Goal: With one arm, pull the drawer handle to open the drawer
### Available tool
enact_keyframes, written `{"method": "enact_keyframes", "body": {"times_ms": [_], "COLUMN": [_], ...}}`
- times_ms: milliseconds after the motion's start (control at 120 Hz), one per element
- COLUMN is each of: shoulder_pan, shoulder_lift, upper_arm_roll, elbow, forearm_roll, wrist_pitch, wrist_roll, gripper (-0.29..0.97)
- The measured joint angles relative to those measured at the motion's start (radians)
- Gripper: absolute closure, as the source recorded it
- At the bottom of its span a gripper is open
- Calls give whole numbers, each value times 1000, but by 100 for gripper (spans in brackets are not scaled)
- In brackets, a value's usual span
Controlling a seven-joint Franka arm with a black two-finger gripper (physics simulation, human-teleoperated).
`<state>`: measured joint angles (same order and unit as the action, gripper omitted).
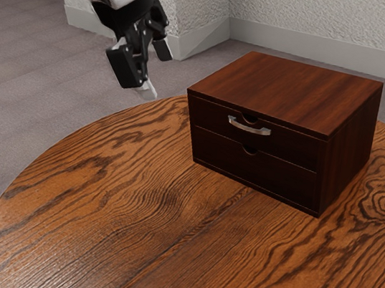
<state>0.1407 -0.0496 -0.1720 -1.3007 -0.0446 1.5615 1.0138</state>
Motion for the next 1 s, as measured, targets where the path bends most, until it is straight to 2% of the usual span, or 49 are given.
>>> {"method": "enact_keyframes", "body": {"times_ms": [142,292,483,650,833,1000], "shoulder_pan": [-23,-9,52,41,22,26], "shoulder_lift": [44,98,119,142,181,191], "upper_arm_roll": [5,6,8,3,-18,-20], "elbow": [-66,-108,-195,-211,-211,-211], "forearm_roll": [15,20,2,-52,-73,-76], "wrist_pitch": [160,287,426,506,569,595], "wrist_roll": [131,252,372,447,501,534], "gripper": [1,3,22,27,31,44]}}
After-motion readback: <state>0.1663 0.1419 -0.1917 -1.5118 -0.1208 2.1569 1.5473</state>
